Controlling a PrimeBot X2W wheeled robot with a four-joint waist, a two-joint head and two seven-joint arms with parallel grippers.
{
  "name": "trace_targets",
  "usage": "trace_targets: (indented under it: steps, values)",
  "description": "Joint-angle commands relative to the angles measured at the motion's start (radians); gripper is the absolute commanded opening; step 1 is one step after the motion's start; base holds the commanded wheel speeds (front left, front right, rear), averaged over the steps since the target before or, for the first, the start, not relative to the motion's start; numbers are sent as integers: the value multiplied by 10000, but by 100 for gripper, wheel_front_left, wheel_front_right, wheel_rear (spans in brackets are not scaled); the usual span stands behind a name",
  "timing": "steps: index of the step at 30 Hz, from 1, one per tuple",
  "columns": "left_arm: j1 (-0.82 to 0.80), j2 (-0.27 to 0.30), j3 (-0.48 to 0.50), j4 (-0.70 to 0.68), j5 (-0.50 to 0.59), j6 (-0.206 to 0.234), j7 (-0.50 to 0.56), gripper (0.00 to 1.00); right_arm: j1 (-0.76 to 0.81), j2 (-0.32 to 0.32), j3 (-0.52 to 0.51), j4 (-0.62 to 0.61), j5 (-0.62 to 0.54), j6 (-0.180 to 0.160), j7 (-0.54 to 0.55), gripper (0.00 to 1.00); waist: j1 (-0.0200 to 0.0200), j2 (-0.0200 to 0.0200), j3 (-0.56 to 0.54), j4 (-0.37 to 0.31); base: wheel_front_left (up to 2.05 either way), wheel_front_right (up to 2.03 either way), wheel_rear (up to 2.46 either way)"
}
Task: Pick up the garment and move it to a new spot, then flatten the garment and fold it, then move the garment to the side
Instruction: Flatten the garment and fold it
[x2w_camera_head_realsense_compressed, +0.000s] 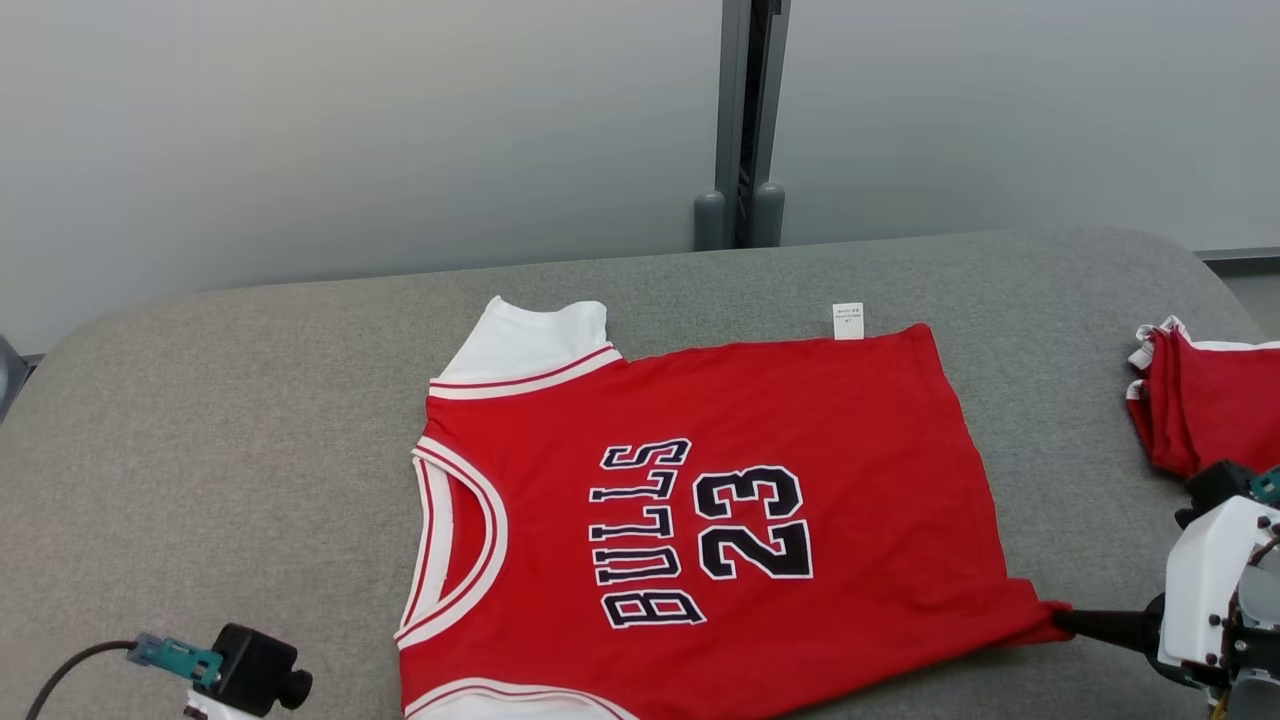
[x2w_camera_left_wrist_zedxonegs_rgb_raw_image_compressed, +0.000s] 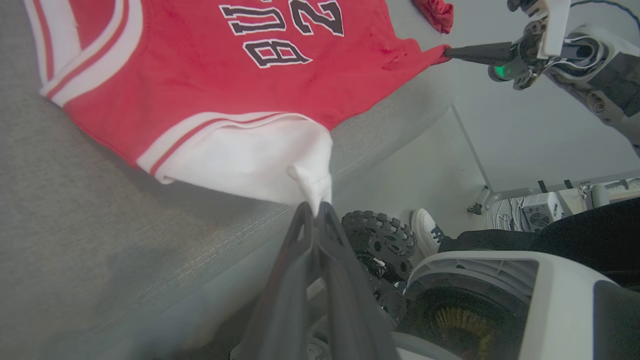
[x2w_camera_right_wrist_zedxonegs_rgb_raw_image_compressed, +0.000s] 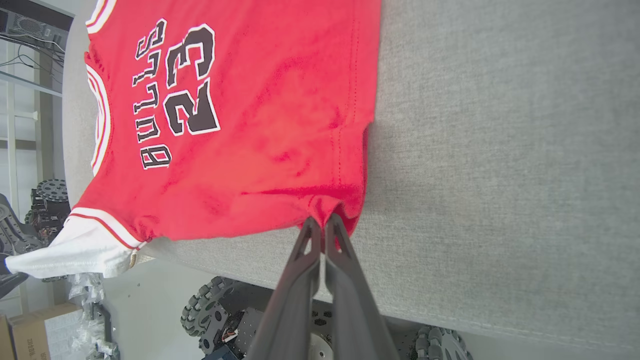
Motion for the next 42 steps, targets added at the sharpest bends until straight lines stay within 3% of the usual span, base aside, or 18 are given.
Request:
trace_targets:
  steps: [1, 8, 20, 31, 42]
  values:
    - [-119, 22, 120, -46, -138, -89, -52, 0, -94, 39, -57, 41, 64, -5, -99, 0, 0, 0, 41, 3, 0, 0, 0]
    - [-407, -57, 883, -191, -1256, -199, -383, 0, -603, 195, -321, 290, -76, -5, -572, 0, 0, 0, 324, -14, 0, 0, 0]
    - [-653, -914, 1953, 546, -2308, -255, -1392, 0, -1310, 736, -433, 900, -629, -5, -1337, 0, 0, 0, 1071, -53, 0, 0, 0]
    - [-1060, -1642, 2118, 1817, -1922, -244, -1699, 0, -1656, 1219, -591, 1294, -1009, -5, -2126, 0, 0, 0, 1422, -64, 0, 0, 0]
    - [-1662, -2362, 2002, 3082, -1331, 32, -1808, 0, -1845, 1413, -537, 1446, -1370, -5, -2481, 0, 0, 0, 1725, -87, 0, 0, 0]
